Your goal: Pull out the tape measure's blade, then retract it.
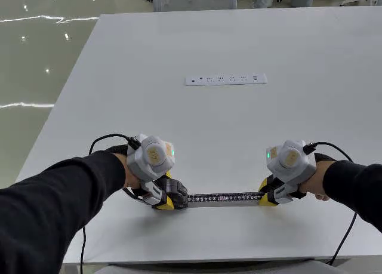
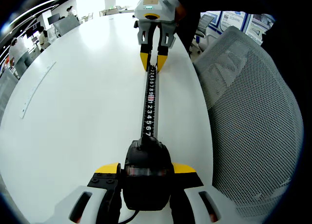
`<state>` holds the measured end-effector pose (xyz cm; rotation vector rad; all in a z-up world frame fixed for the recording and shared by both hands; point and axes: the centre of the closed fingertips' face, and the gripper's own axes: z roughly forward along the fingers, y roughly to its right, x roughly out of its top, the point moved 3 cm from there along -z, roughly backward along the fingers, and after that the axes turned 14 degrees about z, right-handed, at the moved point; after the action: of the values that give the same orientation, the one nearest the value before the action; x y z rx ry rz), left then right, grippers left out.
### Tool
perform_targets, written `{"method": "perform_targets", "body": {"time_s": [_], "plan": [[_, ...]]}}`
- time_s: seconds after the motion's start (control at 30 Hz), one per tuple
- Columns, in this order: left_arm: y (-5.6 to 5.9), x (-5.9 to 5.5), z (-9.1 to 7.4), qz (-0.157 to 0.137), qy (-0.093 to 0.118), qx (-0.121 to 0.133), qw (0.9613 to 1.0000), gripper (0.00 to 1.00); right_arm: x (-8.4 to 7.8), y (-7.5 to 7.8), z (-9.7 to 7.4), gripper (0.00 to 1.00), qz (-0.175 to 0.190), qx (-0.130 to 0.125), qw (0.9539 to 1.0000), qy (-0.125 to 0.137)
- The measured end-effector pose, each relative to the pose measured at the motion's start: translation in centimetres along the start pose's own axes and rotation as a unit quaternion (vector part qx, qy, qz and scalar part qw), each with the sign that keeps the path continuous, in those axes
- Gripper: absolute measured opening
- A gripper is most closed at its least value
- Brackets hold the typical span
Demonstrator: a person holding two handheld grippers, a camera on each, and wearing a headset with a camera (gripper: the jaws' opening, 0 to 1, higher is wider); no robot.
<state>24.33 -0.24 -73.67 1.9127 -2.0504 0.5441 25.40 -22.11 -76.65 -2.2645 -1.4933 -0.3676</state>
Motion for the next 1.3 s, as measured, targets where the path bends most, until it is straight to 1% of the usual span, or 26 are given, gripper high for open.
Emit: {"method": "perform_targets", "body": {"time_s": [0.6,1.3], "plan": [[0.0,-0.1,0.0,-0.001,-0.001,0.001,1.0000,0.34,-0.6,0.2,-0.3,0.10,0.010,-0.002,1.0000,-0.001],[0.0,-0.1,0.0,-0.002,-0.001,0.002,1.0000,0.34,-1.1,0.5,-0.7,0.10,0.011,-0.006,0.9999,-0.006]]}}
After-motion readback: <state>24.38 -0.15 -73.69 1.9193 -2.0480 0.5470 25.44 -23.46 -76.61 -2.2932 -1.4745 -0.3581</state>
